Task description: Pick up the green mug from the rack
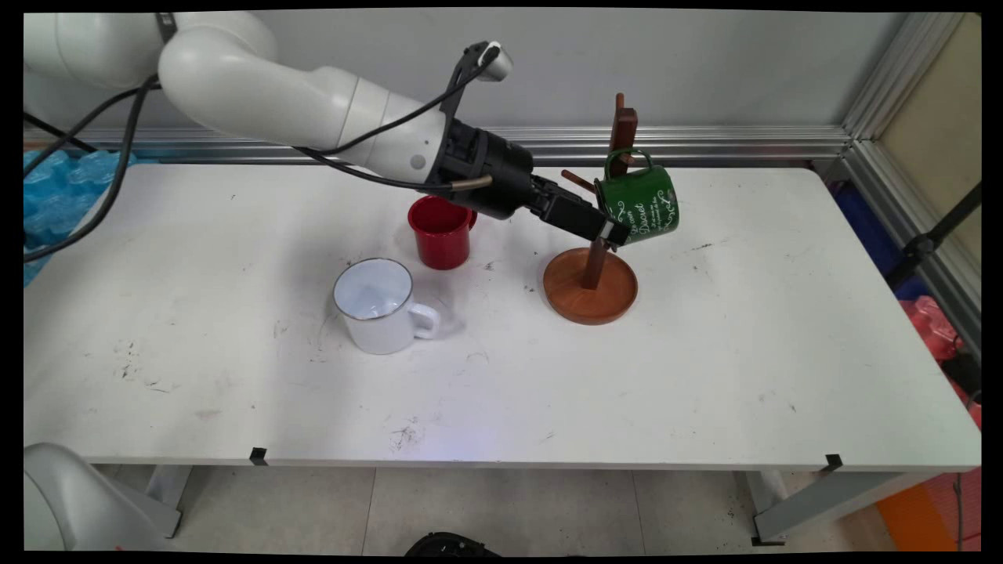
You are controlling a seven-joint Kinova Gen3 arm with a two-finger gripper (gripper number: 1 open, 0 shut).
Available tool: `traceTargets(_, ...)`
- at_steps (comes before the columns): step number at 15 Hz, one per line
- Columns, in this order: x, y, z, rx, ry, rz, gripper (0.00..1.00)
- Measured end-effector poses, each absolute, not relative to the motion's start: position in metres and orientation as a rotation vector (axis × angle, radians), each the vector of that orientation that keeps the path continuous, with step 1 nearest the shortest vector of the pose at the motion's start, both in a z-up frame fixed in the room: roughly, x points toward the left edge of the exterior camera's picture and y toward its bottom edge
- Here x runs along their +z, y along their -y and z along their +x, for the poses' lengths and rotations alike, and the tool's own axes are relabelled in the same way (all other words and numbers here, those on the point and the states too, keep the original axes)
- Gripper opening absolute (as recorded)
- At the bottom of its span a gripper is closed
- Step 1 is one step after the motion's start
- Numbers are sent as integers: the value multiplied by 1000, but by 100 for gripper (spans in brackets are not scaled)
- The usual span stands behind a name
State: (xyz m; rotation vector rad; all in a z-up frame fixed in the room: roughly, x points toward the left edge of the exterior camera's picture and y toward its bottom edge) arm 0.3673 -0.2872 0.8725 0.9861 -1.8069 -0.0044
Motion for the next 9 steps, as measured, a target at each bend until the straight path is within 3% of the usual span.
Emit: traceTargets(9, 859, 295, 362, -14, 1762, 1018, 100)
